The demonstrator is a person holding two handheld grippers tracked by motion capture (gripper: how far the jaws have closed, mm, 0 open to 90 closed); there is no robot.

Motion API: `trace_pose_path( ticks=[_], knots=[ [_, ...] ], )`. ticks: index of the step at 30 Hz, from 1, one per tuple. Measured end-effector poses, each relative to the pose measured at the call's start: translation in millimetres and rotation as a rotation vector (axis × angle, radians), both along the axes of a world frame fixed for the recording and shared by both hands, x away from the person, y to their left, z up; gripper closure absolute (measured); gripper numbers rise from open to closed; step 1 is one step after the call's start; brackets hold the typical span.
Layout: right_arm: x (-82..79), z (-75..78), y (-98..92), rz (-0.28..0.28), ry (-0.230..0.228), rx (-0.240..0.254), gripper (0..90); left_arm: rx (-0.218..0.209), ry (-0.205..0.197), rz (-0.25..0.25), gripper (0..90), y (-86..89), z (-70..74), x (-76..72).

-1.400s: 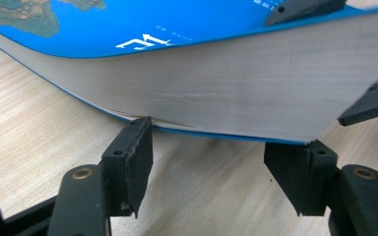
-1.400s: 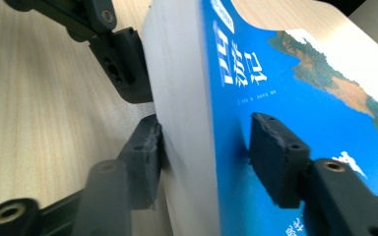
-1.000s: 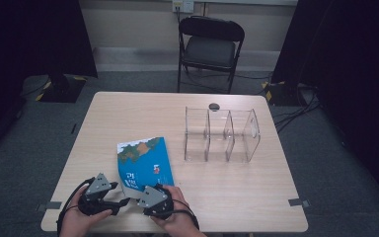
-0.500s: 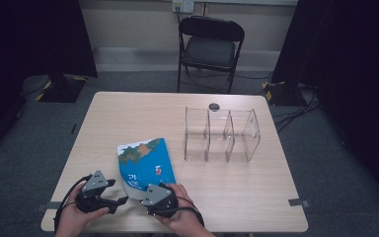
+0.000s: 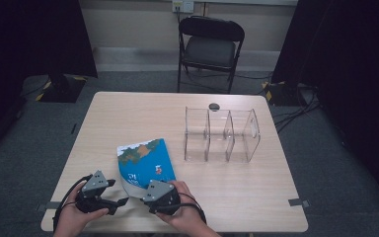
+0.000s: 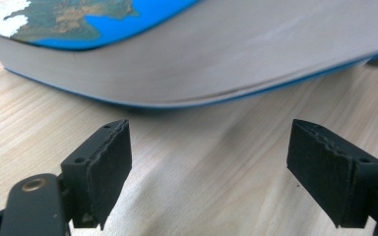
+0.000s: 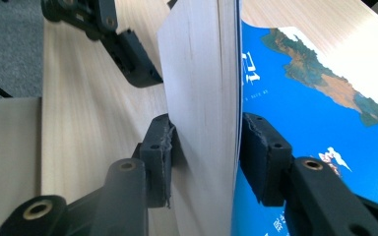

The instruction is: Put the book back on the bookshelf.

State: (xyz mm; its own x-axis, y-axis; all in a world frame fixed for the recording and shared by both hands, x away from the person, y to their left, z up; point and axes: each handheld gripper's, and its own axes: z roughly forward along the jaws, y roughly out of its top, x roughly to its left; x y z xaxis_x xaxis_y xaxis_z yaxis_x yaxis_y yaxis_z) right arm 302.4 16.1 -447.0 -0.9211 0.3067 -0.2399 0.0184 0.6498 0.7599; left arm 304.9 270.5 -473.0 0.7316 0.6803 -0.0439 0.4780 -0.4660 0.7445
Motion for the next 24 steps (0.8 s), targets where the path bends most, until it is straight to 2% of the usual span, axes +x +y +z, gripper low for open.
trace_pose_path(
  ticks=[4, 5, 13, 20, 24],
  knots=[
    [1.2, 9.5, -1.9, 0.005, 0.013, 0.003, 58.6, 0.019, 0.000, -0.013, 17.2, -1.1, 0.0, -0.4],
    [1.4, 11.6, -2.8, 0.004, 0.017, 0.004, 58.7, 0.009, 0.007, -0.006, 17.3, -1.9, -1.1, -0.8],
    [5.7, 34.8, -6.3, 0.014, 0.046, 0.010, 60.1, 0.015, 0.018, -0.015, 18.6, -3.1, -6.7, -0.3],
    [9.4, 42.7, -5.8, 0.022, 0.077, -0.010, 60.1, 0.011, -0.005, -0.018, 19.4, -1.4, -1.4, -1.5],
    [12.6, 47.6, -6.5, 0.036, 0.089, -0.016, 60.1, 0.004, -0.045, -0.013, 20.1, 2.4, 7.9, -1.6]
  ],
)
